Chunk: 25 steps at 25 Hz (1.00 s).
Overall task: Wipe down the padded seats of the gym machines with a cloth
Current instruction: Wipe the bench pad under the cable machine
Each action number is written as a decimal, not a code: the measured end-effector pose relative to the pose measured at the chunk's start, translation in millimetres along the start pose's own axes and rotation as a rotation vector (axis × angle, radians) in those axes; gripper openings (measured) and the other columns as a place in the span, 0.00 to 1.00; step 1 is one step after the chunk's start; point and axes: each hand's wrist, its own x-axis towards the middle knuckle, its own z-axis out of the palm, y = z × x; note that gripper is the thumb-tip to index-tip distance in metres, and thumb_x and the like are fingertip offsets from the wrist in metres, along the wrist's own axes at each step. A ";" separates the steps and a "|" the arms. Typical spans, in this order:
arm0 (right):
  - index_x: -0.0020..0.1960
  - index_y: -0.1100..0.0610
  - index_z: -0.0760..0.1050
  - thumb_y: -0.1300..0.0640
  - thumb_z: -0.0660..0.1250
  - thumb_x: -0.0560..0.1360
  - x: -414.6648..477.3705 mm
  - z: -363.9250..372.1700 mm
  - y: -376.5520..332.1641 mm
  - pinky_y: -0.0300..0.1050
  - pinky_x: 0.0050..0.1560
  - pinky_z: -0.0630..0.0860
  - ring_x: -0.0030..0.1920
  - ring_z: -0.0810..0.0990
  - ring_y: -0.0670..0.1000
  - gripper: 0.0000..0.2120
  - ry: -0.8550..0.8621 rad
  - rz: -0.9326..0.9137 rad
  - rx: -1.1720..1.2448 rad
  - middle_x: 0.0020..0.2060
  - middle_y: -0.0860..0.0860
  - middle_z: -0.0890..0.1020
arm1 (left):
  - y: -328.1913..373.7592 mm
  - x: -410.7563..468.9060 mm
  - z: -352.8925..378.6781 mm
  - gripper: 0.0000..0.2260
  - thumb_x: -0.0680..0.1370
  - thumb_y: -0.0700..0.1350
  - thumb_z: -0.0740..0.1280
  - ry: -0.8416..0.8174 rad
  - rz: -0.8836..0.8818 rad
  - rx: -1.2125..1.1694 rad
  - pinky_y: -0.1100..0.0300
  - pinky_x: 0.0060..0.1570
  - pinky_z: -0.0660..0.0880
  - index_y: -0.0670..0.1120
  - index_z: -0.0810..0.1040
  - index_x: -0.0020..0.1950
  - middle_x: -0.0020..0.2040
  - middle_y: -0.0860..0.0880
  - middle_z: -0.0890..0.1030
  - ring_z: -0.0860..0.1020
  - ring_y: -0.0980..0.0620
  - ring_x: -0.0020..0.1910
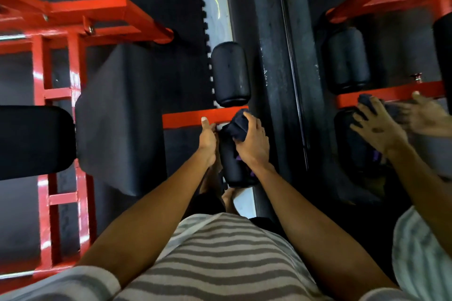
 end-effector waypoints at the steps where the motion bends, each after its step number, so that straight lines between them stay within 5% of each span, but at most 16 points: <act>1: 0.76 0.49 0.64 0.58 0.75 0.70 7.3 -0.6 -9.2 0.58 0.60 0.75 0.66 0.75 0.59 0.38 0.001 0.003 0.024 0.70 0.51 0.72 | 10.1 6.7 2.2 0.31 0.85 0.63 0.46 0.008 0.006 -0.020 0.52 0.69 0.70 0.43 0.73 0.73 0.70 0.44 0.77 0.76 0.47 0.67; 4: 0.77 0.52 0.62 0.58 0.75 0.72 39.1 -2.3 -28.7 0.59 0.61 0.76 0.67 0.74 0.58 0.37 0.023 -0.014 0.052 0.72 0.53 0.69 | 40.1 31.0 10.6 0.29 0.84 0.64 0.49 0.015 0.001 -0.060 0.48 0.68 0.73 0.46 0.79 0.64 0.59 0.45 0.83 0.80 0.47 0.59; 9: 0.74 0.54 0.61 0.59 0.78 0.70 88.7 6.5 -43.8 0.60 0.54 0.81 0.64 0.77 0.61 0.39 0.130 -0.040 0.042 0.74 0.56 0.63 | 88.0 59.5 29.5 0.22 0.86 0.60 0.50 -0.039 -0.055 -0.107 0.52 0.45 0.78 0.50 0.78 0.47 0.47 0.48 0.82 0.80 0.50 0.46; 13: 0.69 0.54 0.65 0.50 0.79 0.71 105.6 20.9 -41.2 0.59 0.58 0.80 0.68 0.72 0.60 0.34 0.135 0.029 -0.016 0.72 0.56 0.66 | 111.1 85.9 35.1 0.25 0.83 0.65 0.52 -0.067 -0.093 -0.103 0.45 0.63 0.76 0.49 0.80 0.53 0.54 0.44 0.83 0.81 0.45 0.57; 16: 0.75 0.52 0.63 0.40 0.72 0.74 97.1 32.7 -31.4 0.61 0.73 0.66 0.78 0.61 0.62 0.35 0.077 0.027 -0.141 0.78 0.57 0.63 | 117.4 100.5 35.9 0.29 0.84 0.65 0.51 -0.035 -0.155 -0.055 0.52 0.49 0.81 0.44 0.80 0.60 0.51 0.44 0.86 0.84 0.47 0.49; 18: 0.78 0.51 0.62 0.40 0.67 0.76 99.9 34.8 -31.7 0.62 0.75 0.64 0.79 0.58 0.62 0.35 0.050 0.028 -0.147 0.80 0.56 0.60 | 121.5 107.1 39.5 0.31 0.83 0.67 0.51 -0.101 -0.208 -0.082 0.54 0.48 0.81 0.44 0.81 0.62 0.50 0.44 0.87 0.85 0.47 0.50; 21: 0.78 0.50 0.64 0.48 0.67 0.75 130.9 31.9 -43.4 0.63 0.74 0.66 0.79 0.59 0.62 0.32 0.072 -0.033 -0.202 0.80 0.55 0.61 | 128.3 111.5 45.1 0.33 0.80 0.70 0.53 -0.098 -0.275 -0.121 0.46 0.62 0.78 0.45 0.81 0.63 0.58 0.41 0.84 0.82 0.42 0.59; 25: 0.77 0.47 0.66 0.49 0.66 0.80 196.9 19.8 -62.8 0.58 0.71 0.68 0.76 0.65 0.60 0.27 0.112 -0.089 -0.198 0.79 0.51 0.65 | 123.5 123.6 41.6 0.28 0.82 0.68 0.49 -0.097 -0.229 -0.054 0.49 0.68 0.74 0.51 0.80 0.59 0.57 0.47 0.85 0.81 0.49 0.58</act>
